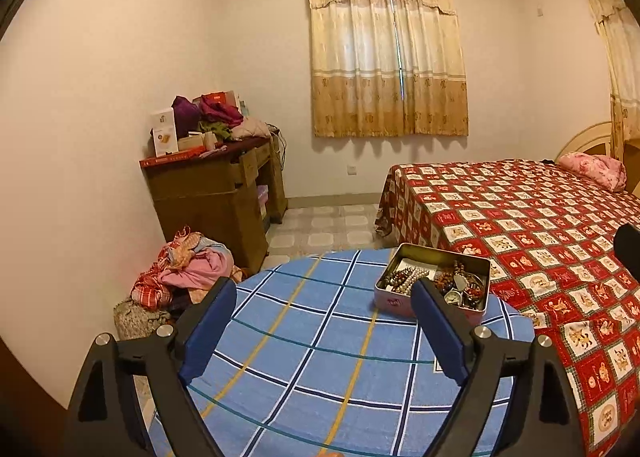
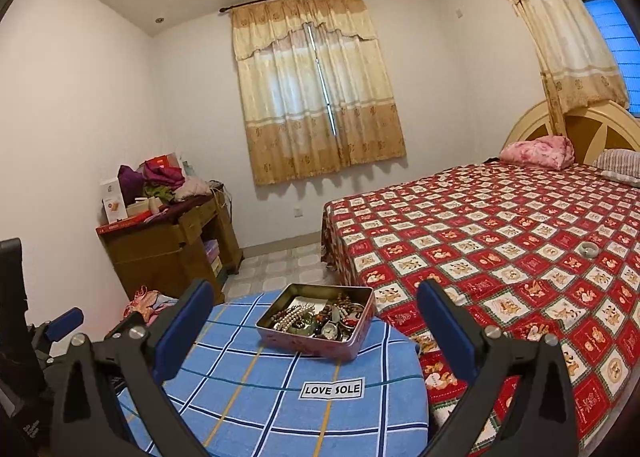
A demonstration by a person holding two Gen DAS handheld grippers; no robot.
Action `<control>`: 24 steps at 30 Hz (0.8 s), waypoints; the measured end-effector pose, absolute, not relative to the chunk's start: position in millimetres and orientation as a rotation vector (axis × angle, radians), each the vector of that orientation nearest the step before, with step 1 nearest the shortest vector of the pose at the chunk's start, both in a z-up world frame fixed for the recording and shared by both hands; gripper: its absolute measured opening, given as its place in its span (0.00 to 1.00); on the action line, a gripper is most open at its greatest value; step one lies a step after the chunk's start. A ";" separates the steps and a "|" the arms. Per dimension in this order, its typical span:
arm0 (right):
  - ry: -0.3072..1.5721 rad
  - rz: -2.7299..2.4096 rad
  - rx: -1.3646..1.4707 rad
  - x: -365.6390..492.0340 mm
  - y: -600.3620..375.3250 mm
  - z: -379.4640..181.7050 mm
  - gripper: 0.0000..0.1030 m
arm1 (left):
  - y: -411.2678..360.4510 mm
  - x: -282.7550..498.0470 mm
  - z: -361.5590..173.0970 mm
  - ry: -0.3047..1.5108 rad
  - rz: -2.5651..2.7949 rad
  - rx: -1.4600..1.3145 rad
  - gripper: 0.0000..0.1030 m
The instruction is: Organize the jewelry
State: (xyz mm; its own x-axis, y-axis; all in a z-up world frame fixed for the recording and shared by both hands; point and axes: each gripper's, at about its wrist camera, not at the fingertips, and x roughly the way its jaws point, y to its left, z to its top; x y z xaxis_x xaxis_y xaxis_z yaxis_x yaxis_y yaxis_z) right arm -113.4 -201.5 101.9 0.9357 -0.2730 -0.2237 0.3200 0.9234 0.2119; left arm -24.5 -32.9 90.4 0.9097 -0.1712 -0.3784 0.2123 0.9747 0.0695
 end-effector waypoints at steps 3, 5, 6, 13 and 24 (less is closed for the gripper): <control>0.195 -0.305 0.250 -113.2 -201.6 101.6 1.00 | -34.0 -26.2 92.9 0.370 -0.200 0.109 0.87; 0.195 -0.303 0.252 -114.0 -202.4 101.8 1.00 | -34.4 -27.1 93.6 0.369 -0.201 0.109 0.87; 0.193 -0.303 0.252 -114.4 -202.5 102.3 1.00 | -35.1 -27.4 93.9 0.367 -0.200 0.110 0.87; 0.184 -0.299 0.250 -114.8 -203.0 102.2 1.00 | -37.6 -27.4 96.1 0.359 -0.199 0.109 0.88; 0.198 -0.295 0.260 -111.4 -204.9 101.4 1.00 | -39.2 -26.5 94.0 0.354 -0.194 0.123 0.88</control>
